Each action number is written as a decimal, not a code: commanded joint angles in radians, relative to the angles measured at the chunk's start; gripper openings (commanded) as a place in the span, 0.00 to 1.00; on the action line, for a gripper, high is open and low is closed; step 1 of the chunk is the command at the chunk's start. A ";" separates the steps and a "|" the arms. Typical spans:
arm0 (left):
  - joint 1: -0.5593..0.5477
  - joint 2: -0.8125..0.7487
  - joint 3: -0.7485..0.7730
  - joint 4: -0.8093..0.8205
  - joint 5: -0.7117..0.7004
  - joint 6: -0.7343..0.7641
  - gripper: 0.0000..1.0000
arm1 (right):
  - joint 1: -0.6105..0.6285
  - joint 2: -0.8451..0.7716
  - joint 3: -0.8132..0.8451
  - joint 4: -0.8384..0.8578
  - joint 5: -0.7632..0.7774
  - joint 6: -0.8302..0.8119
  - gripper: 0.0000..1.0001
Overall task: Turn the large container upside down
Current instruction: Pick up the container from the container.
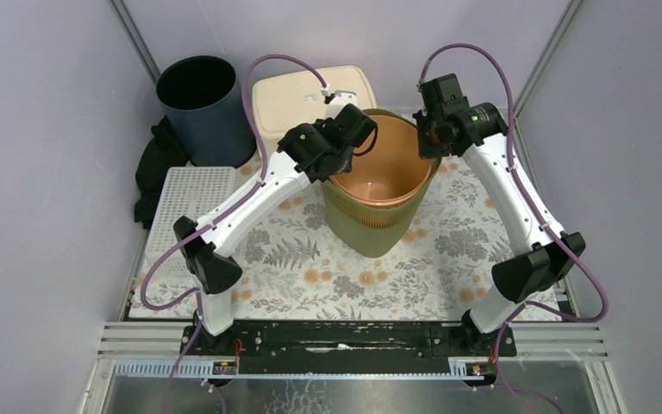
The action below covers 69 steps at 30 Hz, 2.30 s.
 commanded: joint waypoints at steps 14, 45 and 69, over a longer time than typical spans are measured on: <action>-0.007 -0.067 0.045 0.091 0.140 0.013 0.23 | 0.009 -0.108 0.054 0.091 -0.091 0.027 0.00; -0.014 -0.257 -0.031 0.293 0.296 0.033 0.17 | 0.010 -0.388 -0.122 0.365 -0.108 0.006 0.00; -0.014 -0.374 0.057 0.344 0.426 0.091 0.19 | 0.010 -0.460 0.014 0.390 -0.255 0.099 0.00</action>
